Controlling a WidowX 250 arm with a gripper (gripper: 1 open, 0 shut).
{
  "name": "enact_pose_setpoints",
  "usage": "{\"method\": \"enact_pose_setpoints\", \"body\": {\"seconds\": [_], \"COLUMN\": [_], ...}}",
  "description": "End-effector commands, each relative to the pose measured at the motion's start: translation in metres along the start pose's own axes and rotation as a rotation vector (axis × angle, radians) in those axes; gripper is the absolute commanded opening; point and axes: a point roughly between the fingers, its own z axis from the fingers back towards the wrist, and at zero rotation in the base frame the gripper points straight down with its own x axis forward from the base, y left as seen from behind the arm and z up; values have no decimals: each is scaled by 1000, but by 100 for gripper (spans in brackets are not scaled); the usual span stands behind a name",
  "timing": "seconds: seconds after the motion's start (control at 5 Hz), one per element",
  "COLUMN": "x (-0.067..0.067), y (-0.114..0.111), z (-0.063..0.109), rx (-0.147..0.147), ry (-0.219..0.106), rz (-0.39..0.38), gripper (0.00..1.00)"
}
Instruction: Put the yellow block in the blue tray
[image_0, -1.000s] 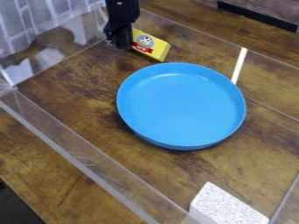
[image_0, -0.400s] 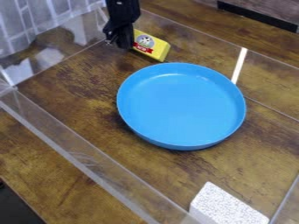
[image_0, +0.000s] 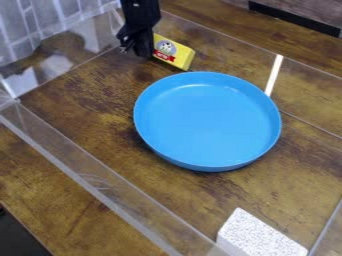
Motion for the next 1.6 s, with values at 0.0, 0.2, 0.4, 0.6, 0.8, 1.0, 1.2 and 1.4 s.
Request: {"method": "enact_pose_setpoints", "body": {"seconds": [0.0, 0.2, 0.4, 0.6, 0.8, 1.0, 1.2, 1.4], "x": [17, 21, 26, 30, 34, 38, 42, 46], "y": [13, 13, 12, 12, 13, 12, 11, 11], "z": [20, 20, 20, 19, 19, 19, 18, 16], "rx": [67, 66, 66, 65, 64, 63, 63, 60], "ry": [-8, -15, -21, -27, -32, -37, -40, -41], "rz": [-67, -91, -115, -139, -161, -184, -207, -229], "gripper": [0, 0, 0, 0, 0, 0, 0, 0]}}
